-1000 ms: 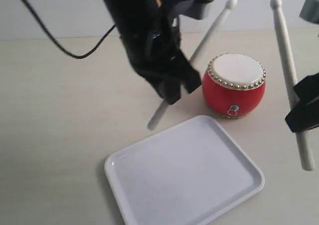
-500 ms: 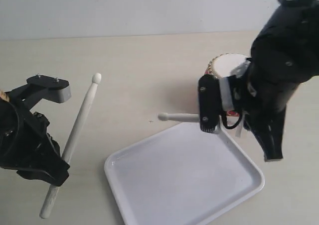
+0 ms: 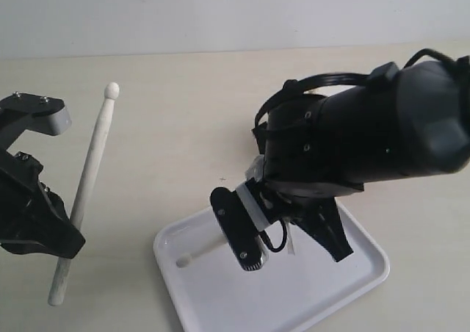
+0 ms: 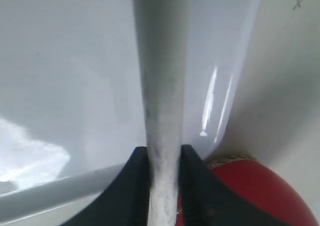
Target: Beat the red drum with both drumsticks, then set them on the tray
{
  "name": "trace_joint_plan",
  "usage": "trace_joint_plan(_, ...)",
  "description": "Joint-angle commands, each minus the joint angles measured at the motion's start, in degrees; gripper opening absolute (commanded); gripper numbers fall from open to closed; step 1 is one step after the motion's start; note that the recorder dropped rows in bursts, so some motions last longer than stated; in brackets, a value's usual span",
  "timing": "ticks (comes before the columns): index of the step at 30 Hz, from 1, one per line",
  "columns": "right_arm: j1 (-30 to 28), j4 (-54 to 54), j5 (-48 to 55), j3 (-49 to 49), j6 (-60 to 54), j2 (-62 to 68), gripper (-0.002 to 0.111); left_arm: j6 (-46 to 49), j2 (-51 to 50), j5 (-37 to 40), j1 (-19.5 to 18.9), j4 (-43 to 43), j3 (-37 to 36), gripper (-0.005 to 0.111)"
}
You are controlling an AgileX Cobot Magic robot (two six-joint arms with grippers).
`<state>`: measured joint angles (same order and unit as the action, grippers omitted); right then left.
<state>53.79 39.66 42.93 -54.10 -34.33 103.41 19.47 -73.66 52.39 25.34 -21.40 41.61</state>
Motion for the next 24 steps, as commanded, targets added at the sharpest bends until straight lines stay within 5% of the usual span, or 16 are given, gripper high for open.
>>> trace_joint_plan(1, 0.22, 2.86, -0.15, -0.26, 4.79, 2.75, 0.0, 0.14, 0.57, -0.37, -0.22, -0.01, -0.24, 0.0)
trace_joint_plan(9, 0.22, 2.81, -0.74, -0.26, 5.6, 3.67, 0.001, 0.14, 0.57, -0.37, -0.22, -0.26, -0.24, 0.0)
trace_joint_plan(18, 0.22, 2.38, -0.63, -0.26, 5.6, 3.67, 0.03, 0.14, 0.57, -0.37, -0.22, -0.35, -0.24, 0.0)
trace_joint_plan(24, 0.22, 2.38, 1.72, -0.26, 6.16, 3.67, 0.035, 0.14, 0.57, -0.37, -0.22, -0.39, -0.24, 0.0)
